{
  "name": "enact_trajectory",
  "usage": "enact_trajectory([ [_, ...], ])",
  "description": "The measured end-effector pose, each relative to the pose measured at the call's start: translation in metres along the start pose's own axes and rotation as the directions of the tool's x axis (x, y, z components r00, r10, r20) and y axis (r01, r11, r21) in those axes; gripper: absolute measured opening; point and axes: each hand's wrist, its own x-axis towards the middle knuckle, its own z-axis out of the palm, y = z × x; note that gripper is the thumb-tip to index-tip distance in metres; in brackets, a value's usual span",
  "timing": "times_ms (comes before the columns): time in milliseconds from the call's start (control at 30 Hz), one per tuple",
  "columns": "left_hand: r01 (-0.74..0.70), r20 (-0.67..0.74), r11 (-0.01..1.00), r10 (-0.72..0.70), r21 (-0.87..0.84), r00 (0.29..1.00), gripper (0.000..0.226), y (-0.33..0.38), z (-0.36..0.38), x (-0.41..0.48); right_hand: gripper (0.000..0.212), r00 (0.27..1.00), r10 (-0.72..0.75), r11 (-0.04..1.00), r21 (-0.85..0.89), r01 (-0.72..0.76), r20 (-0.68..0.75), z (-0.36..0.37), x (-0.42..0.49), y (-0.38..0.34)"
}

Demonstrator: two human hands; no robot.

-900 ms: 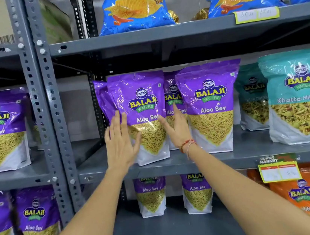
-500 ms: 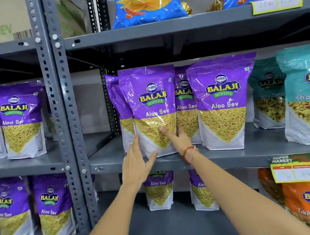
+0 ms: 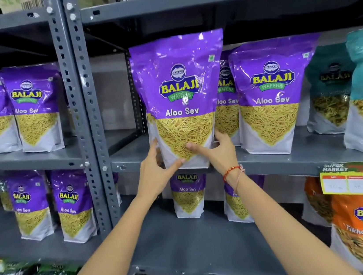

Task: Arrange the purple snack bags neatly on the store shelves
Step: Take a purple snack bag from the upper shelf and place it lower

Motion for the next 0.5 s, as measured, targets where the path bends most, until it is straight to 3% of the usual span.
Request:
enact_trajectory([
  [133, -0.048, -0.035, 0.998, 0.047, -0.039, 0.998, 0.098, -0.003, -0.013, -0.025, 0.055, 0.993, -0.097, 0.994, 0.049, 0.1, -0.061, 0.004, -0.034, -0.003],
  [333, -0.037, -0.078, 0.999, 0.035, -0.019, 0.996, 0.089, -0.013, -0.036, -0.073, 0.064, 0.979, -0.191, 0.981, 0.012, 0.192, -0.066, 0.021, -0.079, 0.013],
  [500, 0.094, -0.059, 0.992, -0.089, 0.083, 0.994, 0.085, -0.047, -0.047, -0.11, 0.071, 0.979, -0.201, 0.979, -0.027, 0.201, 0.004, 0.045, -0.111, 0.055],
])
